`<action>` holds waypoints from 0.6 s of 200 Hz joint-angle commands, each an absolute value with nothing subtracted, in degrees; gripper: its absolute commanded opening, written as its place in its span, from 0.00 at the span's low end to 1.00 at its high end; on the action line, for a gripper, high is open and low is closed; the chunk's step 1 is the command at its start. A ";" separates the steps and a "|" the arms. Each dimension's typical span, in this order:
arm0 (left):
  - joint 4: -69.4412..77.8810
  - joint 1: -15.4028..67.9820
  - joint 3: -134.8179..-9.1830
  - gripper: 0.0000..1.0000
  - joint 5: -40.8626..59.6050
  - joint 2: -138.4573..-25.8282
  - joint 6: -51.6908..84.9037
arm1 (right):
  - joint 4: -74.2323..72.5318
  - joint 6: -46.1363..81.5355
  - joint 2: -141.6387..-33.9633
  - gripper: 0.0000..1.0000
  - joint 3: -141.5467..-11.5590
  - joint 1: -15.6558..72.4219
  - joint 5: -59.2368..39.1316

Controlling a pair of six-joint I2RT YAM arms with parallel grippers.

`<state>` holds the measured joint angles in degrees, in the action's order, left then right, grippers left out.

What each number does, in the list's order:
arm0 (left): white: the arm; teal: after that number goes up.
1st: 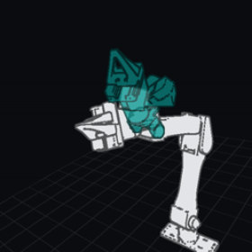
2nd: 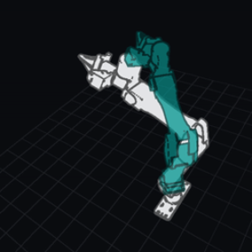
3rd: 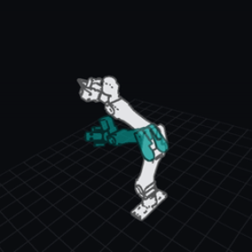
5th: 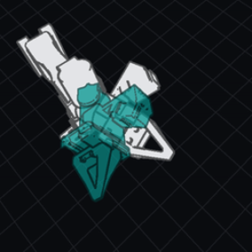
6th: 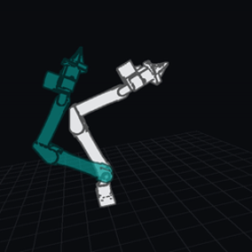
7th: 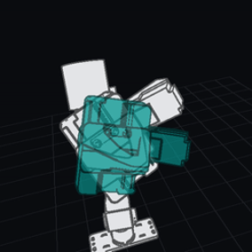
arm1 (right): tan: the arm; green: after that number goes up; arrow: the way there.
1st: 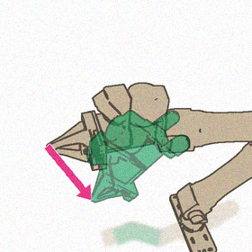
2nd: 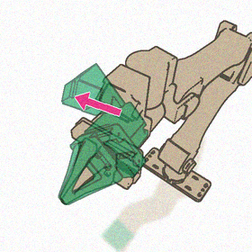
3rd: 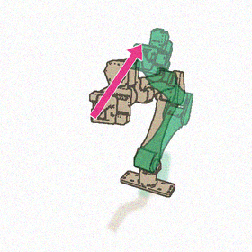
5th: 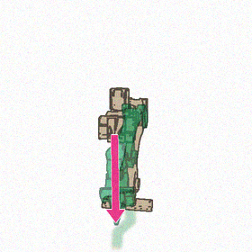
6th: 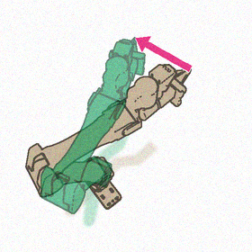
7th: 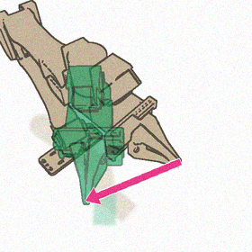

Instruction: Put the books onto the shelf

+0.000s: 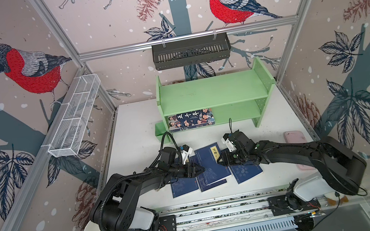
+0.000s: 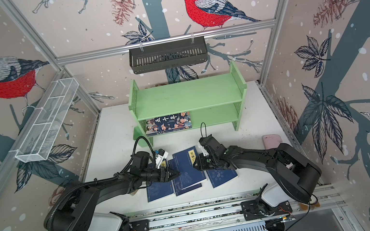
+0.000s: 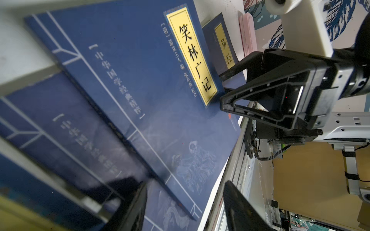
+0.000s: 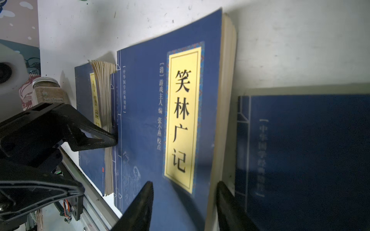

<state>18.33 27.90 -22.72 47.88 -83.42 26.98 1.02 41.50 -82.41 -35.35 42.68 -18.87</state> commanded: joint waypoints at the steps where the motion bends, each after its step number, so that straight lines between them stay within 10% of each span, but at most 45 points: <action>1: 19.52 28.12 -23.20 0.62 48.12 -84.30 27.80 | 2.04 40.33 -82.21 0.50 -35.77 43.18 -17.86; 120: 20.94 28.91 -24.96 0.62 50.92 -88.42 28.35 | -6.01 44.62 -85.00 0.53 -30.80 43.15 -18.59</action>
